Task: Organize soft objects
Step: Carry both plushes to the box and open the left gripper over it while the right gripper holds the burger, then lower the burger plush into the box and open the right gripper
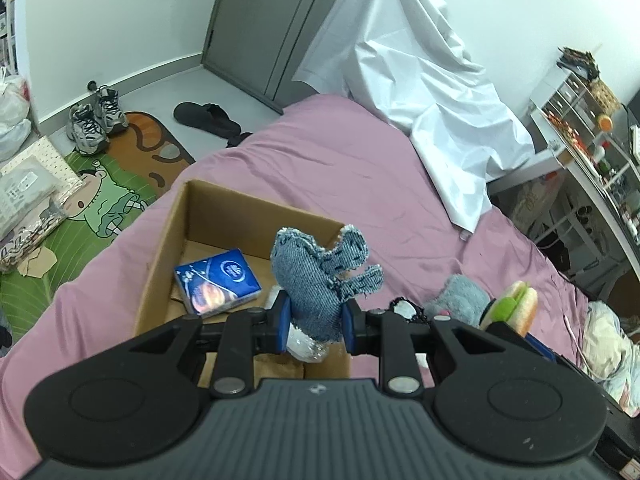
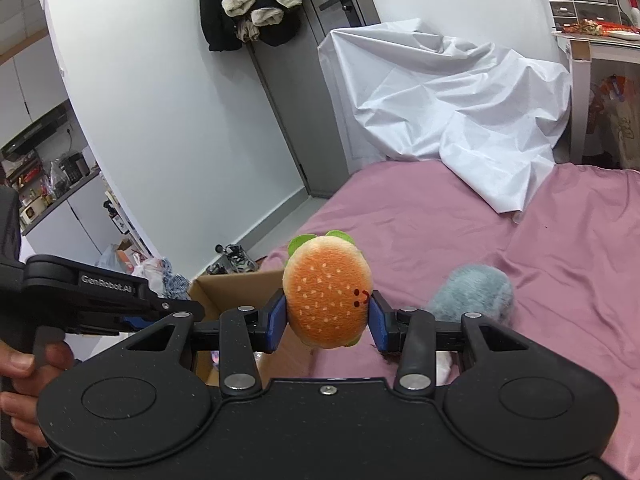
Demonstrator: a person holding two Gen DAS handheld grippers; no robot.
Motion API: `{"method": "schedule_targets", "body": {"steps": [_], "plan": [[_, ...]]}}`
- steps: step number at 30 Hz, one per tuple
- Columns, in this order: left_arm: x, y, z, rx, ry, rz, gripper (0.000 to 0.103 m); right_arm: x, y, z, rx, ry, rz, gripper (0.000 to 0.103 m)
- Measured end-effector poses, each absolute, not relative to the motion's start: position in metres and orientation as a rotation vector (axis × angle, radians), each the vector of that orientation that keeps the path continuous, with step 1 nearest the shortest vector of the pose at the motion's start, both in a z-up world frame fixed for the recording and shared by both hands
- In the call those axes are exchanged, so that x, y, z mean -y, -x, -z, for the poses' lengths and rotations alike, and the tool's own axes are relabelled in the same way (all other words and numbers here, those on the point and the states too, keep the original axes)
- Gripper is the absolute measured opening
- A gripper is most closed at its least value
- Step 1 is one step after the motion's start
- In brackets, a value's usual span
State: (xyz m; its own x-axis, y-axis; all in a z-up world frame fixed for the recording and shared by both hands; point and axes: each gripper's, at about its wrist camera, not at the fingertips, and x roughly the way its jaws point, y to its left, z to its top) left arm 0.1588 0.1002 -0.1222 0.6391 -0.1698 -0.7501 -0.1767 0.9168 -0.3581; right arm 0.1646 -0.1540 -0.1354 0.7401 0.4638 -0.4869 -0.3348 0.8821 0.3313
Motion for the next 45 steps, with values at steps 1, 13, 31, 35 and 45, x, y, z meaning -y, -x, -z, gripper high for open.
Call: {"method": "schedule_targets", "body": {"steps": [1,13,31,35,45], "plan": [[-0.103,-0.159,0.123,-0.885,0.428,-0.007,0.025,0.152,-0.165,0.135,-0.592,-0.232,-0.445,0.042],[-0.124,-0.159,0.141,-0.939,0.435,-0.047,0.025,0.124,-0.172,0.139,-0.606,-0.272,-0.482,0.042],[-0.153,-0.157,0.15,-0.971,0.423,-0.089,0.055,0.076,-0.175,0.151,-0.652,-0.266,-0.524,0.042],[-0.16,-0.155,0.148,-0.959,0.439,-0.104,0.061,0.067,-0.175,0.155,-0.676,-0.259,-0.529,0.042],[-0.173,-0.15,0.146,-0.943,0.443,-0.17,0.076,0.05,-0.171,0.155,-0.664,-0.244,-0.529,0.082]]}}
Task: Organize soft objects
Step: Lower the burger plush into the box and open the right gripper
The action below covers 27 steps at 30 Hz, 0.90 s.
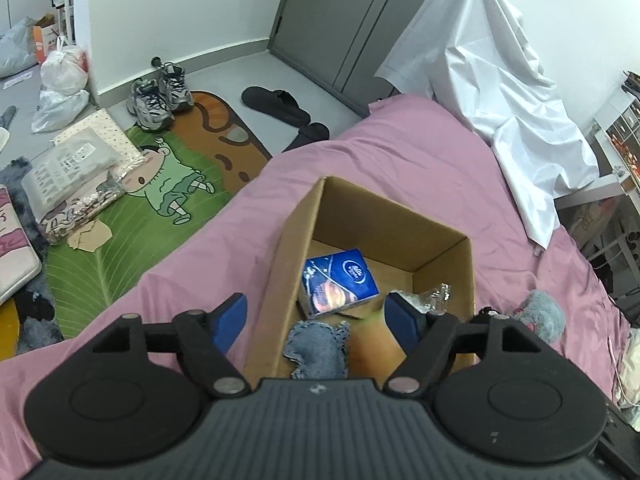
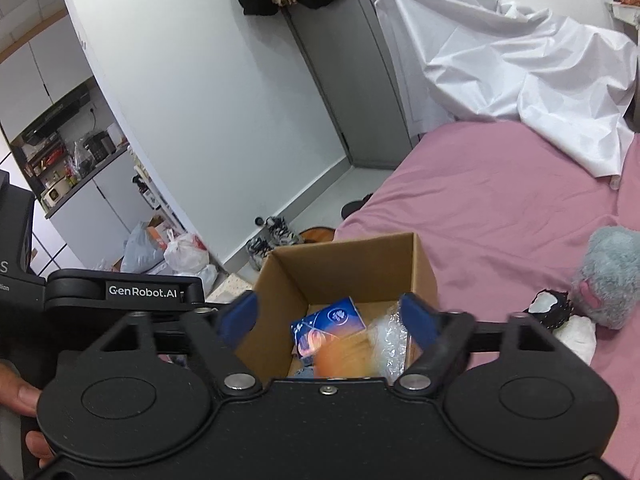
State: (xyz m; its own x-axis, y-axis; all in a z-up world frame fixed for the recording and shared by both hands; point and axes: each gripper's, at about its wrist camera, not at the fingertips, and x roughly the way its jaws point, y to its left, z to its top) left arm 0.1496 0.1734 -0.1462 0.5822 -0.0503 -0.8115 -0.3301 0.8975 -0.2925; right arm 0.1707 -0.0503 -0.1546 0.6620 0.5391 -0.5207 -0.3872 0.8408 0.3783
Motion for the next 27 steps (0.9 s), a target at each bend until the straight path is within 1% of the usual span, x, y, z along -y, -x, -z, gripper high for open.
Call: {"method": "schedule_targets", "body": {"steps": [4,7,10,12,15,21,25,27], "plan": [[-0.173,-0.148,0.143,-0.923,0.428,-0.179,0.079,0.061,-0.17,0.149,-0.67,-0.255,-0.508,0.084],[-0.171,-0.146,0.141,-0.919,0.443,-0.173,0.082,0.072,-0.165,0.143,-0.67,-0.252,-0.495,0.088],[-0.166,-0.145,0.138,-0.911,0.447,-0.158,0.084,0.081,-0.16,0.135,-0.671,-0.244,-0.492,0.095],[-0.158,-0.144,0.134,-0.901,0.437,-0.145,0.088,0.086,-0.156,0.13,-0.668,-0.231,-0.492,0.099],[-0.147,-0.142,0.128,-0.889,0.417,-0.122,0.089,0.096,-0.151,0.126,-0.674,-0.195,-0.494,0.103],[-0.127,-0.142,0.121,-0.891,0.416,-0.099,0.09,0.125,-0.148,0.125,-0.696,-0.205,-0.467,0.103],[-0.117,-0.139,0.115,-0.859,0.459,-0.098,0.09,0.144,-0.149,0.123,-0.704,-0.225,-0.44,0.103],[-0.11,-0.14,0.111,-0.843,0.461,-0.099,0.093,0.154,-0.15,0.121,-0.703,-0.231,-0.427,0.103]]}}
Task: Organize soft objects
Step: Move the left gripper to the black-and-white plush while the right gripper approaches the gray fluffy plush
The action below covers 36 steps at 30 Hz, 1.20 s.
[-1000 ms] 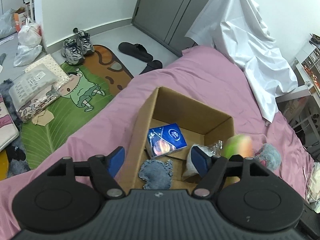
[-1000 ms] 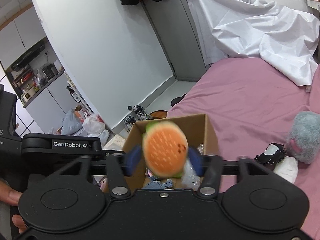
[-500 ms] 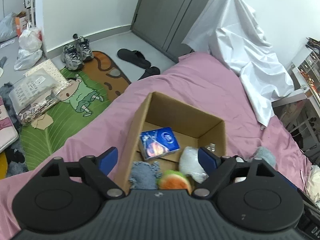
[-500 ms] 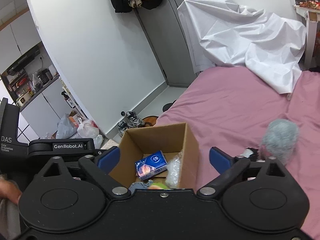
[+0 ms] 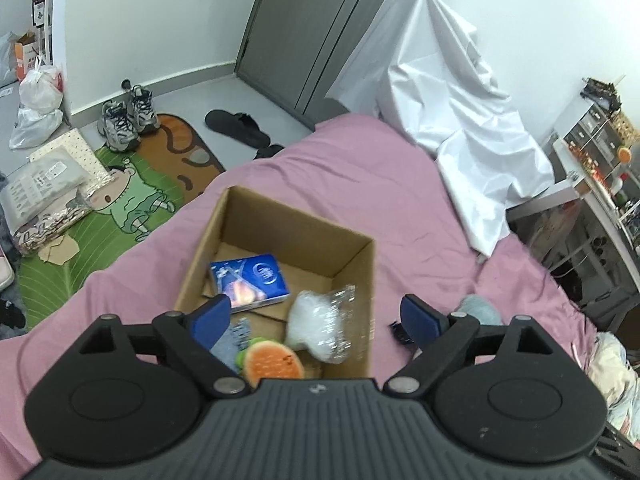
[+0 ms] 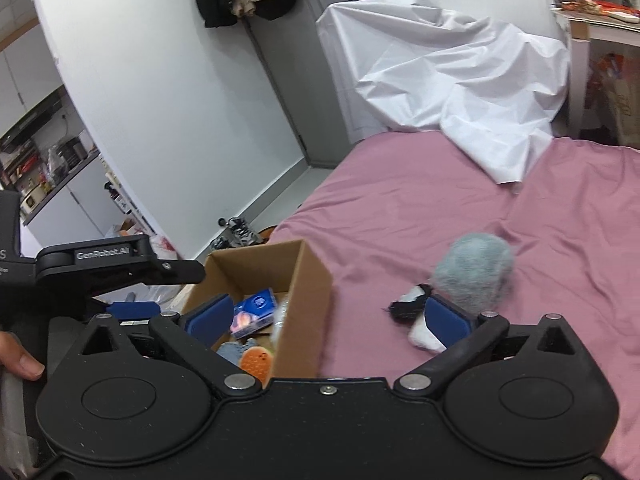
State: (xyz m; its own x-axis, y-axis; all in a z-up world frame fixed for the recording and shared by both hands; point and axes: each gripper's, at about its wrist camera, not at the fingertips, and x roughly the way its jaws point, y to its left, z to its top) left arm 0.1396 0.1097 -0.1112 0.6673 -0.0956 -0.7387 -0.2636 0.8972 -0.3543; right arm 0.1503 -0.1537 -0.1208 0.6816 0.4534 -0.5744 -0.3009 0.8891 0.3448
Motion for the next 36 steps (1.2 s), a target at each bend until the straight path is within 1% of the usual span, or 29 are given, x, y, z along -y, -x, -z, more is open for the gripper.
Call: {"method": "schedule_targets", "body": {"steps": [5,11,15,19,24,29,36], "plan": [[-0.086,-0.145,0.103,-0.827,0.432,-0.077,0.094,0.176,-0.157,0.117,-0.714,-0.246,-0.395,0.103],[-0.061,-0.156,0.098,-0.863,0.407,-0.044,0.094,0.197,-0.164,0.117,-0.718,-0.265,-0.376,0.103],[-0.045,-0.161,0.098,-0.864,0.36,-0.033,0.094,0.218,-0.169,0.137,-0.675,-0.357,-0.354,0.103],[-0.03,-0.165,0.1,-0.863,0.312,-0.02,0.094,0.233,-0.178,0.162,-0.697,-0.417,-0.335,0.102],[-0.017,-0.173,0.109,-0.902,0.272,-0.031,0.094,0.239,-0.186,0.176,-0.728,-0.442,-0.345,0.101],[-0.004,-0.183,0.115,-0.915,0.217,-0.038,0.094,0.243,-0.192,0.194,-0.786,-0.475,-0.364,0.092],[0.022,-0.2,0.127,-0.946,0.155,0.039,0.093,0.241,-0.204,0.217,-0.858,-0.523,-0.41,0.075]]}}
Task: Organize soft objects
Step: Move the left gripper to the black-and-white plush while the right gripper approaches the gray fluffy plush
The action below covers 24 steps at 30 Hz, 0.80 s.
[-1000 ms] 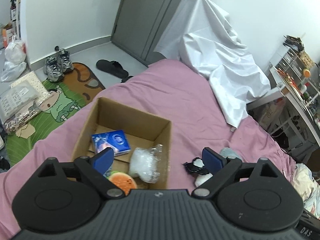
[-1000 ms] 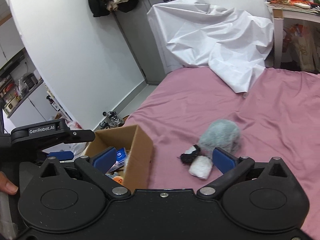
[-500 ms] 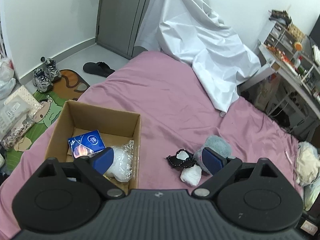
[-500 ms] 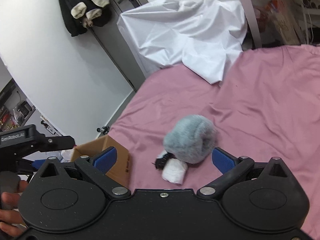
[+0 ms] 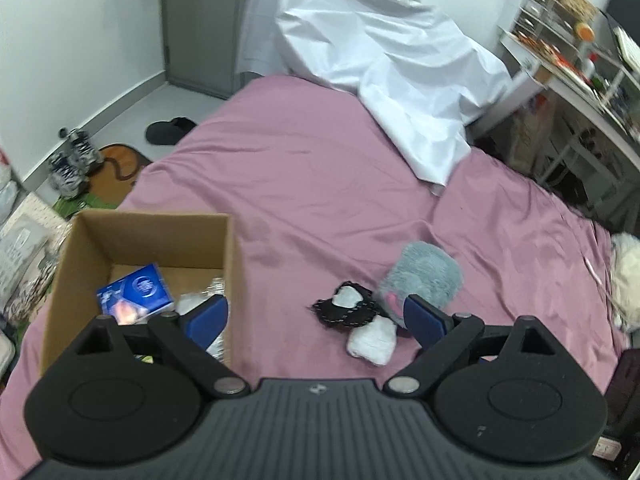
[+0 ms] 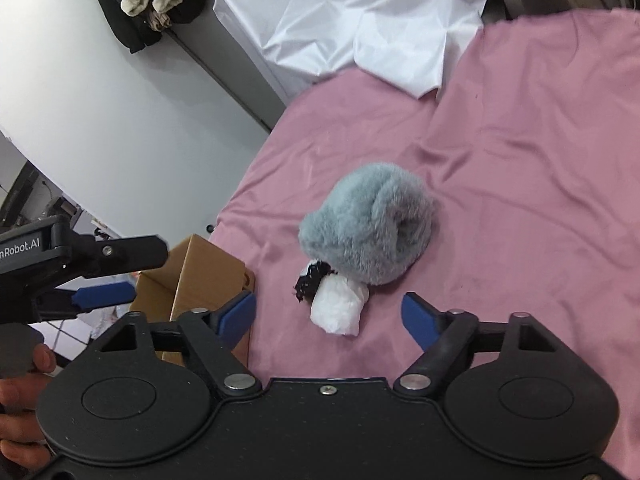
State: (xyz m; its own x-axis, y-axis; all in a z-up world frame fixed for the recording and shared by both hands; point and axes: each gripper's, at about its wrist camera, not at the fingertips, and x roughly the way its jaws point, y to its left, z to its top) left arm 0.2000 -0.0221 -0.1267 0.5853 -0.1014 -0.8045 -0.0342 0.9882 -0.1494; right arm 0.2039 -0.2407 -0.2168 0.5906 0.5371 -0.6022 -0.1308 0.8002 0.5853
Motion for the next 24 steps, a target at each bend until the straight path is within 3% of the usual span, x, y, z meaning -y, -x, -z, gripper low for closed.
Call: {"method": "schedule_targets", "body": {"steps": [10,17,24], "plan": [[0.045,-0.227,0.152,-1.025,0.152,0.071,0.088,0.242,-0.219,0.241,-0.92,-0.563,-0.449,0.07],[0.047,-0.241,0.173,-1.082,0.171,0.067,0.08,0.239,-0.227,0.255,-0.954,-0.569,-0.491,0.064],[0.051,-0.252,0.192,-1.135,0.156,0.076,0.064,0.24,-0.231,0.261,-0.945,-0.591,-0.51,0.062]]}}
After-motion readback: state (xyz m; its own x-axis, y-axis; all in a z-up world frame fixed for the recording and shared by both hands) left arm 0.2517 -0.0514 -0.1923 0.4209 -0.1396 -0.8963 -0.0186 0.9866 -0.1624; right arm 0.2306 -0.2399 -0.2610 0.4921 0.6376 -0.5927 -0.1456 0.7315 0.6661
